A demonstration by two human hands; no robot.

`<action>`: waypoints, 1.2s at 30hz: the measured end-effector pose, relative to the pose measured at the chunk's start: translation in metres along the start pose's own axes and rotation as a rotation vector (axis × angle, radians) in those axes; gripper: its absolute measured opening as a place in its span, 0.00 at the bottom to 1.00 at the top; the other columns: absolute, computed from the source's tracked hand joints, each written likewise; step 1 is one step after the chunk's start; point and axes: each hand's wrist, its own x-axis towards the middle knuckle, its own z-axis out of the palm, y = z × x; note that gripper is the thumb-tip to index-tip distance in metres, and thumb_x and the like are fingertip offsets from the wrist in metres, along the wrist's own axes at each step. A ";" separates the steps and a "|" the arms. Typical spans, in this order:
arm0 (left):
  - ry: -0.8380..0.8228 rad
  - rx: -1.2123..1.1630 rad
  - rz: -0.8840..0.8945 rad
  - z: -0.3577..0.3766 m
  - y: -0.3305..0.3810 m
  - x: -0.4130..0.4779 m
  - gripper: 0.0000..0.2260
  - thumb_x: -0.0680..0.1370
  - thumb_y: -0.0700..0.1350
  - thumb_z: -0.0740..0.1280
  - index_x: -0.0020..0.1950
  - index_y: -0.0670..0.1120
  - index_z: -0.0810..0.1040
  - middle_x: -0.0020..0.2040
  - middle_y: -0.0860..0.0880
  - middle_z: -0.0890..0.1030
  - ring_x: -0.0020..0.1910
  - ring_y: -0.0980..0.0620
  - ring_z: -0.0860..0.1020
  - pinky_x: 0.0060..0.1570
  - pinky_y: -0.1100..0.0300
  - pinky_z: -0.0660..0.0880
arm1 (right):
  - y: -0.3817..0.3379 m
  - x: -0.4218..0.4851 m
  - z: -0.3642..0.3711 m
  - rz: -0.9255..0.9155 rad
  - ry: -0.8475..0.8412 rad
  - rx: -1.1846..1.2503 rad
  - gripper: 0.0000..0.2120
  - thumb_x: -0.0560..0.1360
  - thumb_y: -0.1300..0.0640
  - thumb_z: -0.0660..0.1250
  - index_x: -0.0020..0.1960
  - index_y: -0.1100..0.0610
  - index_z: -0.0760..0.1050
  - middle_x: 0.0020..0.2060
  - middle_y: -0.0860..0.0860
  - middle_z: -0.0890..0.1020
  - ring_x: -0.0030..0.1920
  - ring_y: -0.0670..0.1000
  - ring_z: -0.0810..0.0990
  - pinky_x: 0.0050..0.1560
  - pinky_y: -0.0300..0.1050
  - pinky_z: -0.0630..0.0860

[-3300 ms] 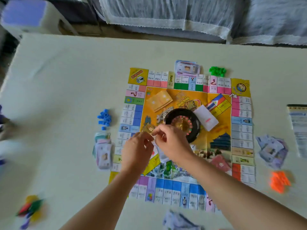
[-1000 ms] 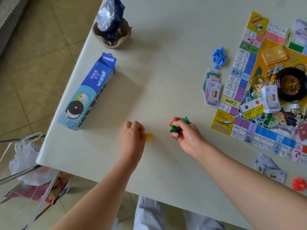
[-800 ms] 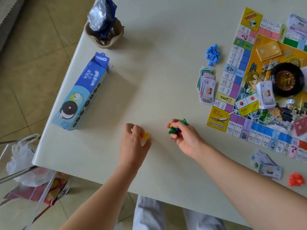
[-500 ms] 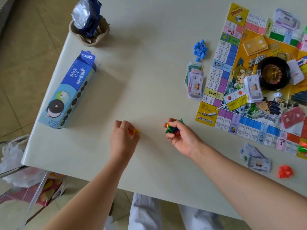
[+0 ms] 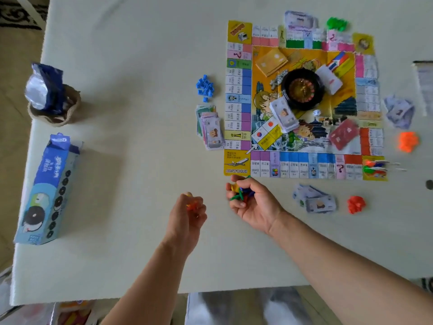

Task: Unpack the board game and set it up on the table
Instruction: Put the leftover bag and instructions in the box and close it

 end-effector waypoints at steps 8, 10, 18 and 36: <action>-0.322 0.368 -0.013 0.080 -0.016 -0.021 0.05 0.63 0.37 0.53 0.35 0.45 0.64 0.32 0.44 0.73 0.29 0.49 0.67 0.25 0.63 0.61 | -0.032 -0.048 -0.055 -0.135 -0.116 0.029 0.06 0.71 0.64 0.63 0.45 0.61 0.78 0.41 0.59 0.78 0.39 0.51 0.75 0.31 0.38 0.70; -0.357 0.432 0.004 0.099 -0.029 -0.025 0.03 0.64 0.39 0.53 0.34 0.45 0.65 0.32 0.44 0.72 0.29 0.49 0.67 0.26 0.62 0.60 | -0.039 -0.058 -0.072 -0.164 -0.143 0.065 0.06 0.71 0.63 0.63 0.44 0.60 0.79 0.41 0.58 0.78 0.40 0.51 0.74 0.33 0.38 0.70; -0.294 0.574 0.037 0.189 -0.125 -0.036 0.15 0.77 0.44 0.55 0.30 0.46 0.66 0.31 0.46 0.72 0.29 0.51 0.66 0.28 0.61 0.59 | -0.097 -0.093 -0.159 -0.258 -0.198 0.096 0.24 0.75 0.37 0.61 0.45 0.60 0.77 0.39 0.57 0.77 0.39 0.52 0.75 0.35 0.44 0.76; -0.149 0.624 -0.043 0.377 -0.332 -0.053 0.09 0.77 0.37 0.58 0.39 0.42 0.75 0.29 0.47 0.75 0.26 0.52 0.73 0.23 0.65 0.69 | -0.239 -0.187 -0.369 -0.372 -0.086 0.457 0.23 0.78 0.46 0.57 0.31 0.59 0.73 0.32 0.54 0.74 0.26 0.48 0.70 0.21 0.35 0.60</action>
